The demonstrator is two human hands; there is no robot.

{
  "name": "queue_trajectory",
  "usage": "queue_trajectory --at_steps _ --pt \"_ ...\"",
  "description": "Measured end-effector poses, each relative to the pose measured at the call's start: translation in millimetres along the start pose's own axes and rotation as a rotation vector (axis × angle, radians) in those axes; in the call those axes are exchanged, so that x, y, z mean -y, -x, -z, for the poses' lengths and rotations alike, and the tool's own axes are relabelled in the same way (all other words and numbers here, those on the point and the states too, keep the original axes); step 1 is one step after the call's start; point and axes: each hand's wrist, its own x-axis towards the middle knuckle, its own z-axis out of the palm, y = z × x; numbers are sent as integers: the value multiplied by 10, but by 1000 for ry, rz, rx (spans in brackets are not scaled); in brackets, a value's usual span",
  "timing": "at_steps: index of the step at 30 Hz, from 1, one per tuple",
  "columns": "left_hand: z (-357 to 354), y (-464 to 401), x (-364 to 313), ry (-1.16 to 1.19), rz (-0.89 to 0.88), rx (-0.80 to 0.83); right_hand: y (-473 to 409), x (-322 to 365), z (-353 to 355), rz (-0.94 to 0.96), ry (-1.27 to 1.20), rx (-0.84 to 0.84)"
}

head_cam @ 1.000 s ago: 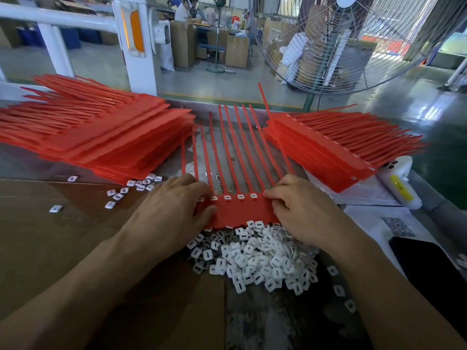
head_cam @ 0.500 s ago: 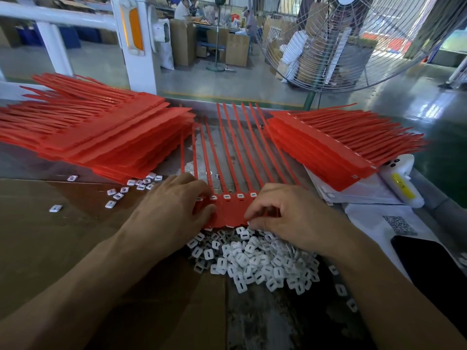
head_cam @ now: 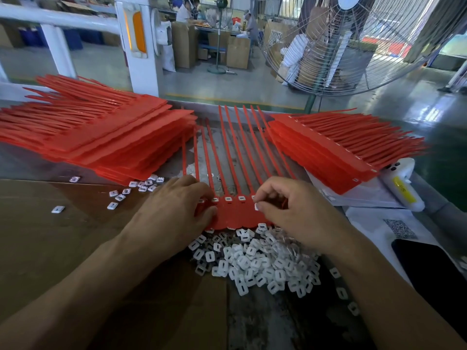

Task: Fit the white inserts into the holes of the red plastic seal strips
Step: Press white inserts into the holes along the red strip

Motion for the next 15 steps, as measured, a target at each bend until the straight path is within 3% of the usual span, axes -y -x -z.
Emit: queue_trajectory --at_steps 10,15 --pt "-3 -6 4 -4 -1 -1 -66 -262 114 -228 -54 -287" --pt "2 -11 2 -9 -2 0 -96 -396 187 -323 -20 -340"
